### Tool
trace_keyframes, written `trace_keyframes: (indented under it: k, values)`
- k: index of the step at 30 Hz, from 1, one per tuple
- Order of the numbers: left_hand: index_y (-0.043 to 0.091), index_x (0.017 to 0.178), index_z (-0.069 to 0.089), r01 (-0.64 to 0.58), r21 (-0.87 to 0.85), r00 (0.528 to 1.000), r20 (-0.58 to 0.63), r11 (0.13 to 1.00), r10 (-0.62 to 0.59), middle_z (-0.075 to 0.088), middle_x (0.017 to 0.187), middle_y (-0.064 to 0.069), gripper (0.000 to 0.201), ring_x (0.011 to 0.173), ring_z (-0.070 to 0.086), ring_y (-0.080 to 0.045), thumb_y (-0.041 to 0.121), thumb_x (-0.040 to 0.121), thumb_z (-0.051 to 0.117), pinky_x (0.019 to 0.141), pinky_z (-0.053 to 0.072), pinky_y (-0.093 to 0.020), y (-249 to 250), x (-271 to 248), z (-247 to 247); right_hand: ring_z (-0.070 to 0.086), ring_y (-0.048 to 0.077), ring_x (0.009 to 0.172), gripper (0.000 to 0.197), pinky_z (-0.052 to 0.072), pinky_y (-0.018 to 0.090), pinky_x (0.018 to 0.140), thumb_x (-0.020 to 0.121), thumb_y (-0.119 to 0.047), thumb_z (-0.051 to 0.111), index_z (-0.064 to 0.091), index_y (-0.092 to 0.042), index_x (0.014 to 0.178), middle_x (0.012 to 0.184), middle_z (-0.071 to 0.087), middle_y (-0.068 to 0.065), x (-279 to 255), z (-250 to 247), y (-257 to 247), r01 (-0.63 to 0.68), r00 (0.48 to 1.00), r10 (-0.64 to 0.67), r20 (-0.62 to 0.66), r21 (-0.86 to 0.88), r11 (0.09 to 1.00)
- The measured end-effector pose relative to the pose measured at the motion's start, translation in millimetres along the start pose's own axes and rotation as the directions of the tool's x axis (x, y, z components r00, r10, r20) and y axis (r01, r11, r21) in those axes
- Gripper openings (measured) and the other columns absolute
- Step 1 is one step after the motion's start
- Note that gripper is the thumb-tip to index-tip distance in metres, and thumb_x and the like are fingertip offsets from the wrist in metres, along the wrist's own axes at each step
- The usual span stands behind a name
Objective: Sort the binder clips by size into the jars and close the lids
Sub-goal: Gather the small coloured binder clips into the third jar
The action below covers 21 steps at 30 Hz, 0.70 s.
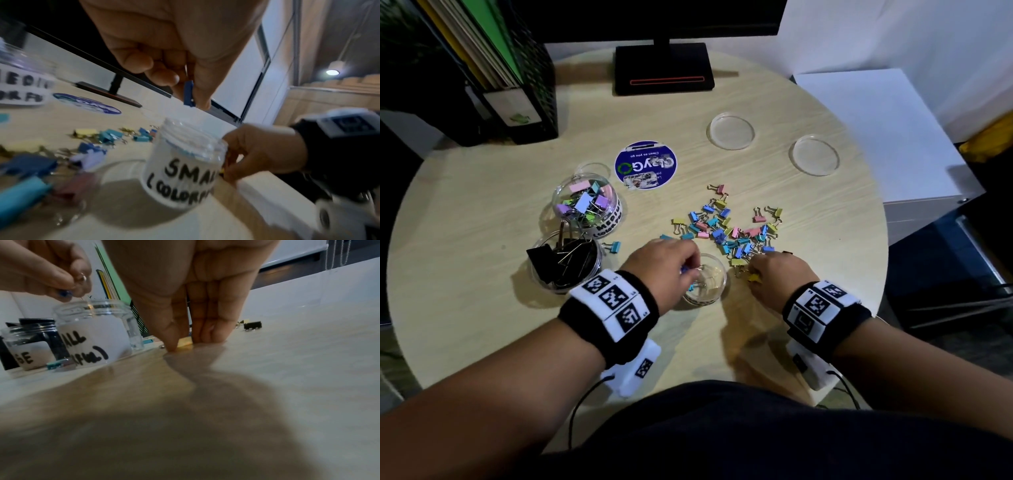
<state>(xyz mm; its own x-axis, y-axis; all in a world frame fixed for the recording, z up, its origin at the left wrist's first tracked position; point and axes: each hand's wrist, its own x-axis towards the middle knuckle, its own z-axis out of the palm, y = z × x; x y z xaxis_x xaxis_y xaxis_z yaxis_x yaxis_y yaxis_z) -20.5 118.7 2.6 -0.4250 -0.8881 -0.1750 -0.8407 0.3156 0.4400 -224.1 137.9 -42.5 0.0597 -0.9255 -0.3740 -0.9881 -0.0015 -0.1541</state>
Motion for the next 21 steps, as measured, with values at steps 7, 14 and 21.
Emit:
trace_keyframes:
  k: [7, 14, 21]
  values:
    - [0.022, 0.106, 0.060, -0.008, -0.060, 0.999, 0.050, 0.998, 0.011, 0.052, 0.112, 0.008, 0.025, 0.108, 0.048, -0.012, 0.036, 0.085, 0.062, 0.093, 0.037, -0.026, -8.6, -4.7, 17.0, 0.058, 0.024, 0.087, 0.017, 0.043, 0.028, 0.070, 0.087, -0.022, 0.050, 0.061, -0.016, 0.098, 0.097, 0.064, 0.005, 0.3, -1.4, 0.3, 0.004, 1.000, -0.004, 0.003, -0.006, 1.000]
    - [0.023, 0.113, 0.054, 0.208, 0.056, 0.968, 0.132, 0.977, -0.213, 0.048, 0.114, 0.001, 0.034, 0.104, 0.053, -0.017, 0.034, 0.083, 0.063, 0.093, 0.045, -0.034, -44.9, -25.3, 11.4, 0.057, 0.019, 0.080, 0.006, 0.047, 0.026, 0.069, 0.078, -0.024, 0.059, 0.059, -0.022, 0.083, 0.087, 0.063, -0.001, -2.7, -10.4, 0.4, -0.036, 0.996, 0.054, -0.075, 0.233, 0.972]
    - [0.027, 0.121, 0.052, 0.251, 0.189, 0.929, 0.229, 0.949, -0.291, 0.048, 0.123, -0.001, 0.037, 0.112, 0.050, -0.020, 0.035, 0.085, 0.060, 0.095, 0.043, -0.031, -48.4, -26.8, 19.5, 0.060, 0.023, 0.081, 0.012, 0.042, 0.026, 0.068, 0.072, -0.022, 0.070, 0.068, -0.018, 0.082, 0.083, 0.068, 0.000, -21.0, -16.3, -32.8, 0.342, 0.900, -0.272, -0.340, 0.166, 0.925]
